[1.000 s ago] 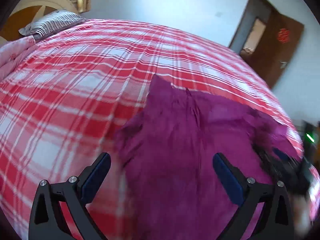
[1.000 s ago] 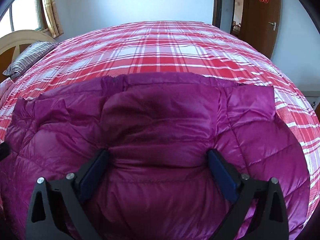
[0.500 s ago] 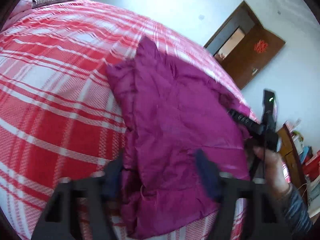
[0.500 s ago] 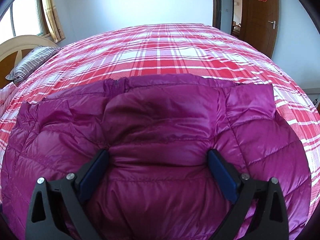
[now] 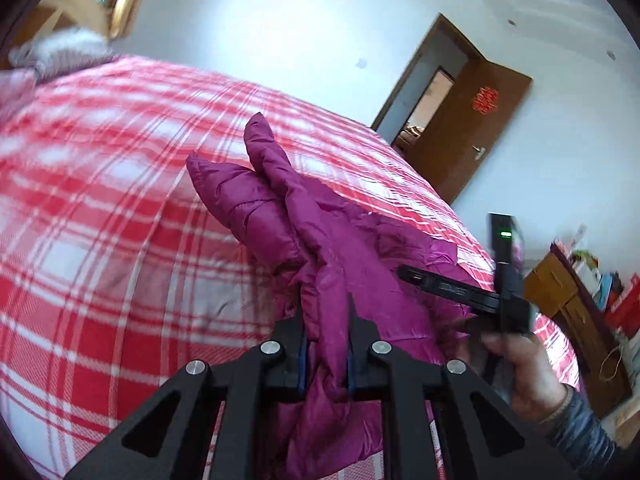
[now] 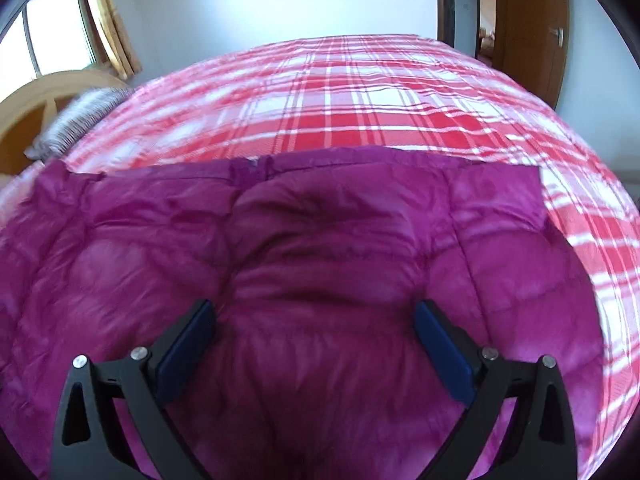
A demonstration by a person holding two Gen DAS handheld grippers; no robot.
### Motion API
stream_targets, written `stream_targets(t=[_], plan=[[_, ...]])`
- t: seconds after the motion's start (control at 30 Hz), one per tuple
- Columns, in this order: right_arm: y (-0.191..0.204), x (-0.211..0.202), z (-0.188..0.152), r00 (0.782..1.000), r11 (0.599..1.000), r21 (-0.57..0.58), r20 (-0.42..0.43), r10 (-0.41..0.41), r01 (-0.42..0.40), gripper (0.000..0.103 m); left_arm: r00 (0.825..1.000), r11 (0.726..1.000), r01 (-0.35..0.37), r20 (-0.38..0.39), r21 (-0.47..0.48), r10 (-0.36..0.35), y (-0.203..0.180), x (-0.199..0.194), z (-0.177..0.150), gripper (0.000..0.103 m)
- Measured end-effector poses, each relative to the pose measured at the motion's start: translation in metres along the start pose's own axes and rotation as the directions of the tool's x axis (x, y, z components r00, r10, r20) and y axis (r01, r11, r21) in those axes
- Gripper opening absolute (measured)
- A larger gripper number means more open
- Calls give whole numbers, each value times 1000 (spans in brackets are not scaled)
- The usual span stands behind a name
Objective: Fold large clothes
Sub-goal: 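Grasp the folded jacket with the left tool and lift it while the right tool holds it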
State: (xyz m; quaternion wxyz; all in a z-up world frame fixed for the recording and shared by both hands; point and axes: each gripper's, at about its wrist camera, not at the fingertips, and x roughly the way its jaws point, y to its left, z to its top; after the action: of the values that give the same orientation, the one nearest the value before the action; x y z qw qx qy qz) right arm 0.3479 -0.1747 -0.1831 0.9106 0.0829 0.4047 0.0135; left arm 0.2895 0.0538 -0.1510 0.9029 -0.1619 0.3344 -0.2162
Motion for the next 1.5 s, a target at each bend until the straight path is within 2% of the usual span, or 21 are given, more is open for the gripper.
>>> stream_targets(t=[0.03, 0.1, 0.17, 0.27, 0.33, 0.4, 0.47, 0.53, 0.63, 0.77, 0.83, 0.93, 1.07, 1.17, 1.2, 1.27, 1.3, 1.33, 1.37, 1.43, 1.5], plan=[[-3, -11, -4, 1000, 1000, 5, 14, 17, -17, 102, 1000, 1000, 4, 4, 6, -4, -1, -3, -1, 13], [-6, -23, -16, 1000, 999, -31, 23, -6, 7, 102, 1000, 1000, 22, 16, 6, -22, -6, -5, 0, 13], [-2, -11, -33, 999, 995, -93, -27, -47, 44, 103, 999, 999, 45, 28, 5, -45, -10, -11, -2, 13], [4, -4, -44, 997, 985, -155, 28, -71, 74, 103, 997, 997, 54, 47, 59, -57, -36, -18, -2, 13], [1, -6, -42, 999, 990, -137, 2, -41, 41, 103, 996, 990, 60, 58, 128, -68, -62, -20, 3, 13], [-15, -19, -36, 999, 997, -75, -1, 36, -36, 101, 994, 981, 80, 60, 179, -92, -82, -19, 8, 13], [-45, -41, -31, 993, 994, 43, 59, 101, -104, 101, 992, 965, 104, 48, 241, -119, -106, -14, 8, 13], [-79, -62, -27, 982, 978, 151, 142, 124, -145, 102, 988, 938, 133, 26, 320, -149, -141, 0, 8, 13], [-131, -89, -24, 966, 944, 290, 244, 88, -159, 102, 986, 903, 159, -12, 398, -168, -181, 26, -2, 13], [-183, -116, -19, 944, 902, 384, 323, 69, -198, 103, 984, 843, 178, -87, 508, -156, -232, 80, -34, 13], [-199, -125, -17, 930, 890, 385, 352, 102, -243, 103, 986, 805, 164, -116, 571, -118, -250, 114, -58, 13], [-213, -134, -11, 909, 883, 356, 386, 158, -305, 103, 988, 779, 137, -144, 612, -61, -257, 152, -83, 16], [-215, -143, -7, 891, 893, 281, 394, 225, -350, 101, 990, 762, 131, -130, 635, -62, -255, 167, -97, 20], [-202, -140, 4, 885, 901, 205, 363, 292, -382, 95, 991, 746, 124, -120, 655, -60, -258, 162, -102, 24], [-197, -136, 8, 888, 903, 188, 342, 308, -385, 92, 991, 737, 125, -122, 665, -58, -260, 157, -104, 28], [-180, -117, 22, 912, 919, 149, 256, 320, -364, 84, 992, 717, 116, -108, 688, -57, -265, 140, -103, 34], [-172, -109, 25, 928, 934, 129, 217, 302, -334, 74, 994, 709, 110, -92, 697, -64, -268, 132, -104, 42], [-164, -95, 29, 959, 959, 119, 153, 240, -259, 69, 994, 698, 108, -75, 708, -77, -267, 121, -106, 49], [-164, -84, 30, 971, 966, 126, 117, 209, -224, 68, 995, 687, 100, -52, 720, -91, -262, 106, -107, 61], [-165, -69, 28, 981, 971, 147, 65, 182, -190, 68, 995, 702, 72, 0, 708, -102, -252, 80, -103, 69], [-167, -61, 23, 993, 984, 138, 46, 110, -115, 68, 992, 723, 67, 30, 687, -119, -240, 58, -97, 79]])
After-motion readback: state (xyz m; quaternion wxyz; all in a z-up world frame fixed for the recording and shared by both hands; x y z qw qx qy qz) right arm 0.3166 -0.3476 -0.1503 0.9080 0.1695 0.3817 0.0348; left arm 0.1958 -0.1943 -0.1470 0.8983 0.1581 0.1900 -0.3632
